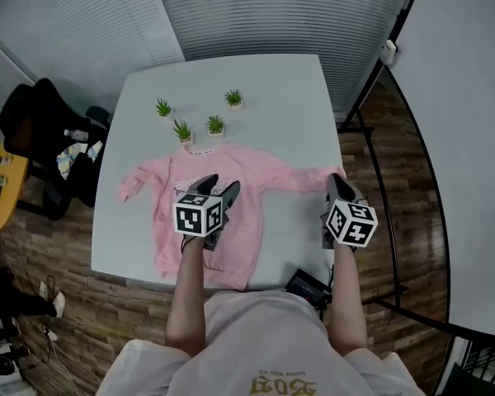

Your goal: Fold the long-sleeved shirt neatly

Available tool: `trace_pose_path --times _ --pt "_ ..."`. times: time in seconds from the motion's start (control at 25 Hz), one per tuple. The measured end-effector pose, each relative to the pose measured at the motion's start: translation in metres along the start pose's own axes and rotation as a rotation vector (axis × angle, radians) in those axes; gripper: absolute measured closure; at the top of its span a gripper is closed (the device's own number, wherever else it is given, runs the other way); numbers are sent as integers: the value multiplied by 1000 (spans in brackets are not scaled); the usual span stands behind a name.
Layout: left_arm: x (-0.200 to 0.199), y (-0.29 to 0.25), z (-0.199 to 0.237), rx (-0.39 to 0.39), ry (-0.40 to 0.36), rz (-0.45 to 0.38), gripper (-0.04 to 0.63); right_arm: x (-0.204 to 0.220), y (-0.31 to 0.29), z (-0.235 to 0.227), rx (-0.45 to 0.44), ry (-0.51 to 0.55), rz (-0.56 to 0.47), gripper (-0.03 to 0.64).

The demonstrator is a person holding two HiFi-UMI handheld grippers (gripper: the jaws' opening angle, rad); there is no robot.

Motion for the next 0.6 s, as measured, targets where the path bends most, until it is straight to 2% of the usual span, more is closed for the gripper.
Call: trace_pose_path --times 0.4,0.6 --pt "-12 46 41 -127 2 -40 330 -15 -22 56 -133 28 -27 592" --pt "-9 70 62 -182 -18 -21 318 -17 -32 91 -204 30 -33 592"
Point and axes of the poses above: the fingertips, and each gripper's own axes: y backward along the fingers, z to its left, x out of its underside, the point moved 2 cm from there along y, backward along the fingers, and after that the axes turned 4 degrees about -z, right-handed, at the moved point
